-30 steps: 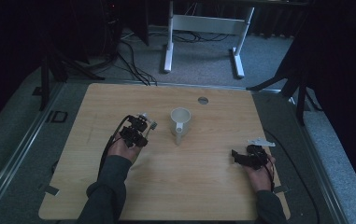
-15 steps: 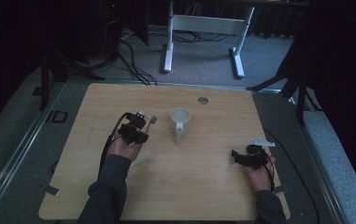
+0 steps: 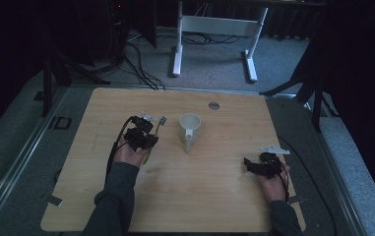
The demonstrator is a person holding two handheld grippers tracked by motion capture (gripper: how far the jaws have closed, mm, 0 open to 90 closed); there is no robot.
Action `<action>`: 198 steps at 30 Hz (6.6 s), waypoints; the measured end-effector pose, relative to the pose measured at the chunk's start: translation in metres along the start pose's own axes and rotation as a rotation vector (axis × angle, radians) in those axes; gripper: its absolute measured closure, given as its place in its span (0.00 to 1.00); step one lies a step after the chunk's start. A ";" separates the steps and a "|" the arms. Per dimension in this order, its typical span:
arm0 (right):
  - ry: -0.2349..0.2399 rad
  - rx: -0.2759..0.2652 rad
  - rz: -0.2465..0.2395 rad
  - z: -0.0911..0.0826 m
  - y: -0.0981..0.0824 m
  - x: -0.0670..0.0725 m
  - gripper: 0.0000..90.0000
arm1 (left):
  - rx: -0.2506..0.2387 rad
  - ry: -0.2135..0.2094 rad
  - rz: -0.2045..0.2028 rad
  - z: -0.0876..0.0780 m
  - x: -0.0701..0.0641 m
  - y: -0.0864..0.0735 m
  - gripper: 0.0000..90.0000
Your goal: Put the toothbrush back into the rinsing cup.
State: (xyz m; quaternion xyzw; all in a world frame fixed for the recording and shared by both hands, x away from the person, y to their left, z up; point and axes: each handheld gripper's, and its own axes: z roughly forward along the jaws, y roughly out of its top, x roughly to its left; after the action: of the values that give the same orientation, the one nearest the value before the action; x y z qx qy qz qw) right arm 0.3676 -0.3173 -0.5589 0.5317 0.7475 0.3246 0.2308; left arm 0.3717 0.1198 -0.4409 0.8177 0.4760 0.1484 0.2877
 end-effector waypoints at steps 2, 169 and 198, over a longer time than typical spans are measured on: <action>0.000 0.000 0.000 0.000 0.000 0.000 0.24 | -0.016 0.004 0.002 0.000 0.000 0.000 0.90; 0.002 0.000 -0.002 0.001 0.001 0.000 0.24 | -0.575 -0.265 -0.038 -0.007 -0.034 0.046 0.90; 0.003 0.000 -0.002 0.001 0.001 0.000 0.24 | -0.582 -0.264 -0.026 0.002 -0.040 0.049 0.90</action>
State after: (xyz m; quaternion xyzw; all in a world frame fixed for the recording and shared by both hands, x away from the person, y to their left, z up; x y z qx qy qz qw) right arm 0.3693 -0.3168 -0.5589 0.5306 0.7484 0.3249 0.2299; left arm 0.3863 0.0659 -0.4112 0.7072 0.3825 0.1673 0.5705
